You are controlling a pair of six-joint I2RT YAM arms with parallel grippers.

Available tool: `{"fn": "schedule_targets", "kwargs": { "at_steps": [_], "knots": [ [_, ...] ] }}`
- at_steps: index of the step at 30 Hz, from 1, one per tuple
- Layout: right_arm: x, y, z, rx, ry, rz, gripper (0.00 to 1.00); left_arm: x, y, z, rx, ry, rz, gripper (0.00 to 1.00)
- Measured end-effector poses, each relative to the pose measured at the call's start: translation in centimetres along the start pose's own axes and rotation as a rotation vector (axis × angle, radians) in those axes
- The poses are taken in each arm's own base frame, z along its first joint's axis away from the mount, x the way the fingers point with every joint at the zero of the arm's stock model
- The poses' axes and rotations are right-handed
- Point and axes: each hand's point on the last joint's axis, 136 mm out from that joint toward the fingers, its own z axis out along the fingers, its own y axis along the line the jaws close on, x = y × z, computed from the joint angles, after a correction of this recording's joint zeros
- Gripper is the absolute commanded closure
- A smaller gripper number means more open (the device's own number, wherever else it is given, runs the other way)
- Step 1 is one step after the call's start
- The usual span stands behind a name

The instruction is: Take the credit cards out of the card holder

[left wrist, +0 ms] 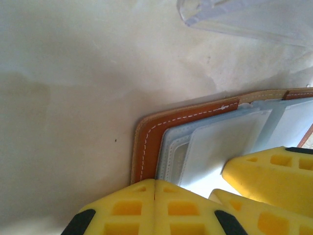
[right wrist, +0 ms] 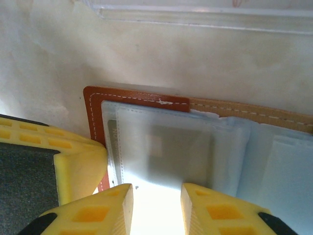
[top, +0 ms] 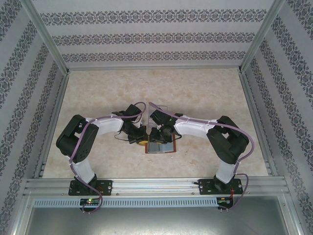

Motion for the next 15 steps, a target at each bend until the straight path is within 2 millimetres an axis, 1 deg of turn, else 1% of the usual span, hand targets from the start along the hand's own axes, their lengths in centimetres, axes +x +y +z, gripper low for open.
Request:
{"fn": "schedule_targets", "kwargs": {
  "at_steps": [8,15],
  "knots": [
    [0.0,-0.8,-0.4,0.076,-0.006,-0.004,0.58,0.0,0.0,0.0,0.002,0.001,0.0,0.99],
    [0.2,-1.4,-0.1,0.135,0.004,-0.018,0.51,0.0,-0.1,0.0,0.003,0.001,0.001,0.98]
  ]
}}
